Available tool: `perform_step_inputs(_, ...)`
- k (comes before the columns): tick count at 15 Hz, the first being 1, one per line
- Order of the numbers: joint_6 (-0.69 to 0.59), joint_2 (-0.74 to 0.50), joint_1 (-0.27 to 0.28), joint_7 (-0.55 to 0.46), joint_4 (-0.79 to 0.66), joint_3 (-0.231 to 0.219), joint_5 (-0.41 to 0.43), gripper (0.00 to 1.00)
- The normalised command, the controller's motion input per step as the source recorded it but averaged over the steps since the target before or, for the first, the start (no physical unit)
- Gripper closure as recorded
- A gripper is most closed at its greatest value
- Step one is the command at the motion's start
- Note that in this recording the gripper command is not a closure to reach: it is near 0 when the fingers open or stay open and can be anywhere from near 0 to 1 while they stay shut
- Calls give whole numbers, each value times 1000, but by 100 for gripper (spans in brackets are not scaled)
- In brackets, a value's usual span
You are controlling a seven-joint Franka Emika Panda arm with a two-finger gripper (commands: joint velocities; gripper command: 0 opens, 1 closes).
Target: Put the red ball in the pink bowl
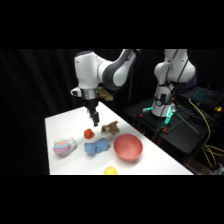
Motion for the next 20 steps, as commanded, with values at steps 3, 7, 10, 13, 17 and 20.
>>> perform_step_inputs(3,-48,483,-55,63,486,-56,-23,0)
perform_step_inputs(7,-172,469,-15,60,517,-2,32,0)
perform_step_inputs(10,-251,439,-38,2,560,26,79,0)
perform_step_inputs(13,-291,363,-86,-47,538,28,98,0)
perform_step_inputs(17,-274,228,-77,-61,445,15,78,0)
perform_step_inputs(20,-202,138,-42,-51,327,8,64,100)
